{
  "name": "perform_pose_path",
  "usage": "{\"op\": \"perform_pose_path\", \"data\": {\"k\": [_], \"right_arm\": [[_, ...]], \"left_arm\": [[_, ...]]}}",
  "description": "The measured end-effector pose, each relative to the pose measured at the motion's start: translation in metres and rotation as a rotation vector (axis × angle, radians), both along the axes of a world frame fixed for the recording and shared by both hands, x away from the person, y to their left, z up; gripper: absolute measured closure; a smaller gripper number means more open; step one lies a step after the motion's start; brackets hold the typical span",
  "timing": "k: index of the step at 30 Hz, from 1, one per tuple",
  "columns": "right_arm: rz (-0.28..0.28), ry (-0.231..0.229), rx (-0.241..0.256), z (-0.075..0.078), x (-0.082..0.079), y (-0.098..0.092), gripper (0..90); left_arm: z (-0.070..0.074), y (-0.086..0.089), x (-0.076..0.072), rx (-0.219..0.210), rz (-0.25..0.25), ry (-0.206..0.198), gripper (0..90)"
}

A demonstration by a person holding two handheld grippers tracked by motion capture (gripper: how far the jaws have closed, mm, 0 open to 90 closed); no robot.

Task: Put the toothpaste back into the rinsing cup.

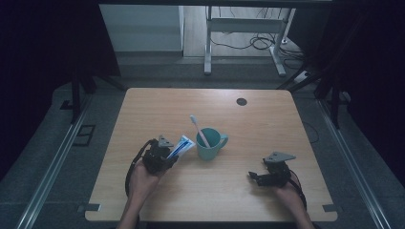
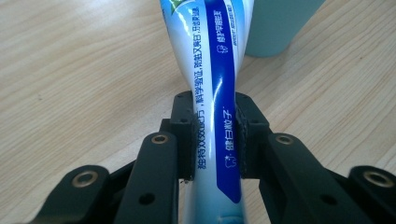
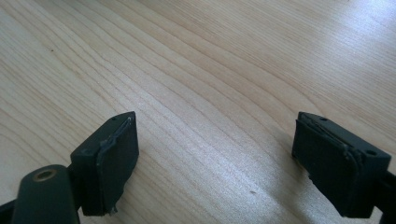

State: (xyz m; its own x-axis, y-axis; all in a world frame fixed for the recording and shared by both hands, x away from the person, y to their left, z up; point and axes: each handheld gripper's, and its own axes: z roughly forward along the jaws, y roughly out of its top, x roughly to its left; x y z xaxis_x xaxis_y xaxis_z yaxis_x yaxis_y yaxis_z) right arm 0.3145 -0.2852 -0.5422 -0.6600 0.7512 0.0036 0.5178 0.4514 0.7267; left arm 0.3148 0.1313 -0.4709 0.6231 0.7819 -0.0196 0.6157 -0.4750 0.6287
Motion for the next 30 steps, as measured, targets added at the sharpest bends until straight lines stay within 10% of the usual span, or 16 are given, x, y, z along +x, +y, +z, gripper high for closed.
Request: {"op": "perform_pose_path", "data": {"k": [30], "right_arm": [[0.001,-0.003,-0.003,0.0,0.0,0.0,14.6]], "left_arm": [[0.066,0.016,-0.024,-0.128,-0.076,-0.034,72.8]]}}
